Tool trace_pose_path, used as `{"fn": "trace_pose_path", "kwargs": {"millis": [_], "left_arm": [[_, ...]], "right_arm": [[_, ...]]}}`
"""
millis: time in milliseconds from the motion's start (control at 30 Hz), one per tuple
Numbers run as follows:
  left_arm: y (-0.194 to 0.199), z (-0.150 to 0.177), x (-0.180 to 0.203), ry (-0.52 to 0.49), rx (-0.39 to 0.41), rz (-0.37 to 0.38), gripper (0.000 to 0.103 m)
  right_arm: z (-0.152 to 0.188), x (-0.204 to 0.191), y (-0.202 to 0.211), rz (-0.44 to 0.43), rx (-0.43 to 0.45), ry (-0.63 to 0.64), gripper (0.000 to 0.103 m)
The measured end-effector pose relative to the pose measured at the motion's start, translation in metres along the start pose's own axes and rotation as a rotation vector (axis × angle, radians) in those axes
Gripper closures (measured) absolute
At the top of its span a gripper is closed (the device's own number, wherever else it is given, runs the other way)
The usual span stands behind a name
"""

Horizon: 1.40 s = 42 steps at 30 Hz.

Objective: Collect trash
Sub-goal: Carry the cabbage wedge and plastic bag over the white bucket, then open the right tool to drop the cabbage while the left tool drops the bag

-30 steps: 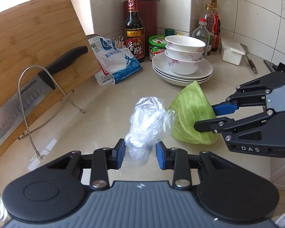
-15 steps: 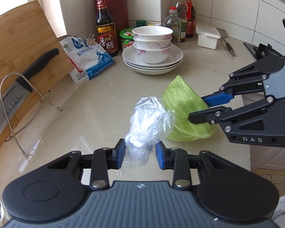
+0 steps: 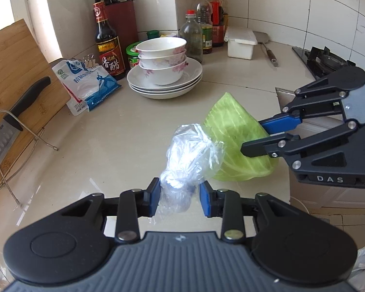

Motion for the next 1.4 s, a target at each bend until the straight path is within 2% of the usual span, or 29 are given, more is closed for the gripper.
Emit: {"fn": "trace_pose_path", "kwargs": {"millis": [267,467,800,967,1133,1200,1267,1333,1367,1400], "left_arm": [[-0.008,-0.007,0.047,-0.057,-0.004,0.050,0.073],[-0.020,-0.009,0.090,-0.107,-0.014,0.105,0.077],[-0.031,-0.014,0.151,-0.155,-0.012,0.188,0.077],[-0.042,-0.012,0.175,-0.166,-0.023,0.221,0.077],[-0.059,-0.006,0.192,-0.163,-0.053,0.235,0.077],[-0.066,-0.003,0.197,-0.154,-0.068,0.241,0.077],[-0.073,-0.001,0.202,-0.146,-0.077,0.246,0.077],[-0.080,0.000,0.205,-0.138,-0.084,0.254,0.077],[-0.085,0.001,0.207,-0.133,-0.088,0.253,0.077],[-0.090,0.001,0.209,-0.130,-0.091,0.254,0.077]], "right_arm": [[0.033,0.028,0.034,0.055,-0.014,-0.051,0.079],[0.067,0.054,0.058,0.110,-0.041,-0.104,0.079],[0.123,0.089,0.091,0.193,-0.099,-0.191,0.079],[0.174,0.101,0.078,0.212,-0.184,-0.258,0.079],[0.244,0.104,0.032,0.197,-0.330,-0.345,0.078],[0.266,0.103,0.013,0.182,-0.382,-0.381,0.070],[0.282,0.101,0.001,0.180,-0.414,-0.391,0.067],[0.292,0.101,-0.006,0.184,-0.435,-0.397,0.057],[0.294,0.102,-0.007,0.188,-0.433,-0.407,0.047],[0.297,0.102,-0.006,0.187,-0.430,-0.416,0.043]]}}
Point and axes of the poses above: each gripper's, at about its wrist camera, not at the fingertips, and y roughly against the way its jaws point, x to its right, z to its underside, the point moved 9 cm from there along -y, roughly the way its jaws point, and after that the axes turned 15 degrees about z, right-handed, at the moved point
